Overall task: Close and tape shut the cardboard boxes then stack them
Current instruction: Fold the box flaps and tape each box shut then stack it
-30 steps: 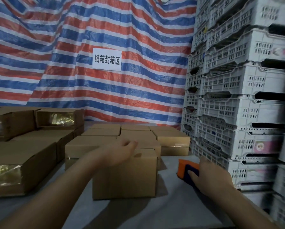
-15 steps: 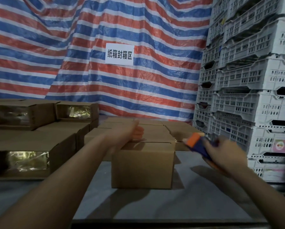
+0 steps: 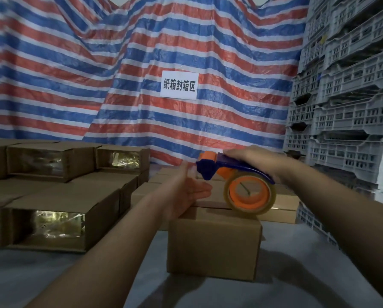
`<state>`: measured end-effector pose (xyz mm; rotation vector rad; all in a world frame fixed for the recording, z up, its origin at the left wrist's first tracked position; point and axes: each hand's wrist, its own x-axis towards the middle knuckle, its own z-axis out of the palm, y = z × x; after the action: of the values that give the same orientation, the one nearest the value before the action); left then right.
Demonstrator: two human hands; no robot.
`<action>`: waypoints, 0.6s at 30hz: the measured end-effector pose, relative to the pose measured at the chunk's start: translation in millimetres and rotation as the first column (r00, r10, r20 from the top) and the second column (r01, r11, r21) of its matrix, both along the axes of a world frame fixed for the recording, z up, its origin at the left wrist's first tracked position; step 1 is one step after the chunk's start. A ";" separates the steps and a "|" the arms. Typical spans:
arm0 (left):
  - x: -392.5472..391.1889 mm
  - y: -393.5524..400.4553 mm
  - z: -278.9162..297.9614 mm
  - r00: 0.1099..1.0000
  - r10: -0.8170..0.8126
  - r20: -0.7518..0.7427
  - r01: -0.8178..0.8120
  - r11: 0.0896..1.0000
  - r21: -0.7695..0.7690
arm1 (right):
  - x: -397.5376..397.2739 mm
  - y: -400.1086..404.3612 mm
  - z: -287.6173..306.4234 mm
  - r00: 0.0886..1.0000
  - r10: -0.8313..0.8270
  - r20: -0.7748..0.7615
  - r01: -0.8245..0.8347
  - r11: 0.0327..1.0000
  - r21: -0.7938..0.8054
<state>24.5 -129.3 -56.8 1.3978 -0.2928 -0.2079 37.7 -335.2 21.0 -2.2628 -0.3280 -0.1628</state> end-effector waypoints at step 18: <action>-14.6 -6.4 -6.9 0.984 0.175 0.017 -0.174 0.983 -0.056 | 8.2 2.9 2.0 0.998 0.047 -0.048 -0.053 0.991 -0.124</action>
<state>9.9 -135.7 -63.7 1.3646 -0.1914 -0.0395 45.9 -332.3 23.0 -2.3754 -0.3801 -0.0671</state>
